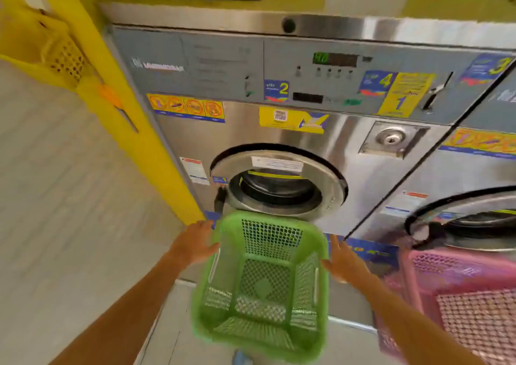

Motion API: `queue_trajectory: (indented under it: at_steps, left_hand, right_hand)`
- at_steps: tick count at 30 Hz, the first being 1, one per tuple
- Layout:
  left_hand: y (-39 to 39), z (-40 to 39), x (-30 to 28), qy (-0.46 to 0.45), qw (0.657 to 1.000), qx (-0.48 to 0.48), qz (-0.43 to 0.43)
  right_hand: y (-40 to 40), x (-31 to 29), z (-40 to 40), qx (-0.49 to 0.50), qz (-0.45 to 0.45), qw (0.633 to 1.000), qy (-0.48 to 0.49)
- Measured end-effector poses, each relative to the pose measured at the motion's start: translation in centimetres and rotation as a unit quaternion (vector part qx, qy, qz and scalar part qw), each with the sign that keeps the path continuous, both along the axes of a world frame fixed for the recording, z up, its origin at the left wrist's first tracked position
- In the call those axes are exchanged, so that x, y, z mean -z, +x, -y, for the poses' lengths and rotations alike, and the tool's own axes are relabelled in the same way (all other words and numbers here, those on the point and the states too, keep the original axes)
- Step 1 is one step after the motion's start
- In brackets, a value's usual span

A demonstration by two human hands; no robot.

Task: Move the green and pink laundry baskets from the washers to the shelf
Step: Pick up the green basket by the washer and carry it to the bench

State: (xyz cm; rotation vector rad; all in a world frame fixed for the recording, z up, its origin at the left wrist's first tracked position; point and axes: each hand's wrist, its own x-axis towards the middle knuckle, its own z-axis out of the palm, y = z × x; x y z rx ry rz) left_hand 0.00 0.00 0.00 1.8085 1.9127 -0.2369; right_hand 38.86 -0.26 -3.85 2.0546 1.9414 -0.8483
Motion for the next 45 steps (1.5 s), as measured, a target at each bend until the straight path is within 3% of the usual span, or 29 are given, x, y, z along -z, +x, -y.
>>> queue_trajectory:
  at_steps: [3,6,11,15,20,27,34,42,45]
  left_hand:
    - [-1.1,-0.9,6.2,-0.020,0.999,-0.036,0.021]
    - [-1.5,0.7,12.5,-0.043,0.995,-0.092,0.009]
    - [-1.7,3.4,19.6,-0.016,0.990,-0.121,0.068]
    - [-0.9,4.4,20.9,0.040,0.981,-0.164,0.097]
    - [0.0,6.7,19.4,0.032,0.980,-0.191,0.049]
    - [1.0,17.0,16.6,0.027,0.957,-0.283,0.049]
    - [0.2,33.7,16.0,0.042,0.895,-0.440,0.048]
    - [0.5,54.4,16.5,0.070,0.760,-0.645,0.037]
    - [0.3,61.6,16.2,0.084,0.732,-0.675,0.045]
  right_hand:
    - [-1.1,6.5,0.2,-0.011,-0.019,0.999,-0.033]
    - [-1.3,12.4,1.9,0.082,-0.040,0.995,-0.048]
    - [-2.0,17.7,4.6,0.124,-0.049,0.990,0.048]
    - [-2.4,19.0,5.5,0.143,-0.052,0.982,0.109]
    - [-2.0,17.9,5.6,0.132,-0.047,0.987,0.082]
    - [-2.2,14.6,7.1,0.014,-0.045,0.998,0.052]
    - [-8.5,14.7,10.5,-0.201,-0.054,0.973,0.097]
    - [-21.5,17.0,19.0,-0.382,-0.113,0.914,0.080]
    - [-25.8,16.7,24.0,-0.416,-0.118,0.901,0.045]
